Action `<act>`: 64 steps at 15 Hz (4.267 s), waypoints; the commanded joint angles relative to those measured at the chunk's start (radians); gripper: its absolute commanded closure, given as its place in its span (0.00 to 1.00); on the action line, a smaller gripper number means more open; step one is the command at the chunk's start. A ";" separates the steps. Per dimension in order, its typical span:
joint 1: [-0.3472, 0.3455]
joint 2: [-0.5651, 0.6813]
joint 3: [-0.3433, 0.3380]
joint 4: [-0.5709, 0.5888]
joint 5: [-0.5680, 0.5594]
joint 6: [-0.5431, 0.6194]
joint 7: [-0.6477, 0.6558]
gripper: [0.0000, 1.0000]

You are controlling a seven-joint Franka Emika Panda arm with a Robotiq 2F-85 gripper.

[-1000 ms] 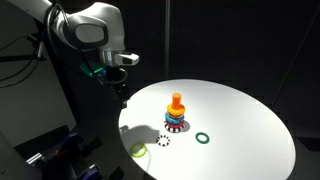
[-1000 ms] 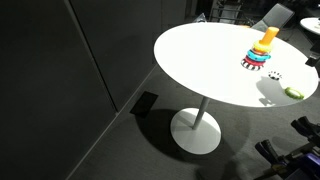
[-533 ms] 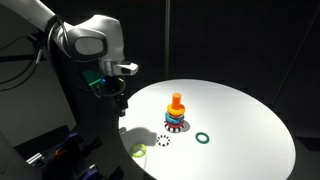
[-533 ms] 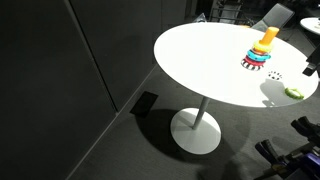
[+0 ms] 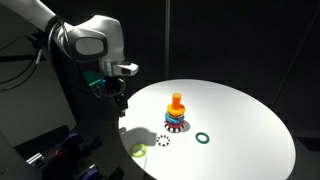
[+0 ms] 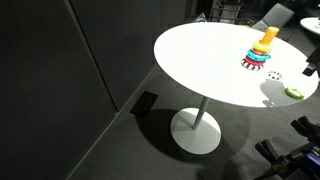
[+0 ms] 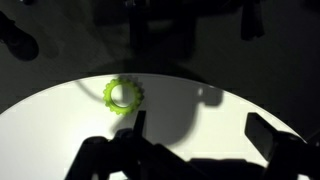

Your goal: Lift the lime green donut plush toy from the table and put it on the orange holder

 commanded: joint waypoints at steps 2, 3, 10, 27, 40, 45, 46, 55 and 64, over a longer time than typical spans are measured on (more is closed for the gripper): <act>-0.020 0.035 -0.017 0.020 -0.022 0.040 0.024 0.00; -0.025 0.046 -0.022 0.022 -0.023 0.057 0.024 0.00; -0.060 0.160 -0.053 0.020 -0.031 0.200 0.049 0.00; -0.062 0.473 -0.200 0.073 -0.153 0.442 0.162 0.00; -0.006 0.544 -0.233 0.081 -0.090 0.548 0.139 0.00; 0.001 0.548 -0.236 0.080 -0.086 0.554 0.139 0.00; 0.002 0.550 -0.237 0.079 -0.086 0.555 0.140 0.00; -0.001 0.564 -0.230 0.079 -0.064 0.558 0.131 0.25; -0.003 0.505 -0.238 0.105 -0.026 0.509 0.131 0.55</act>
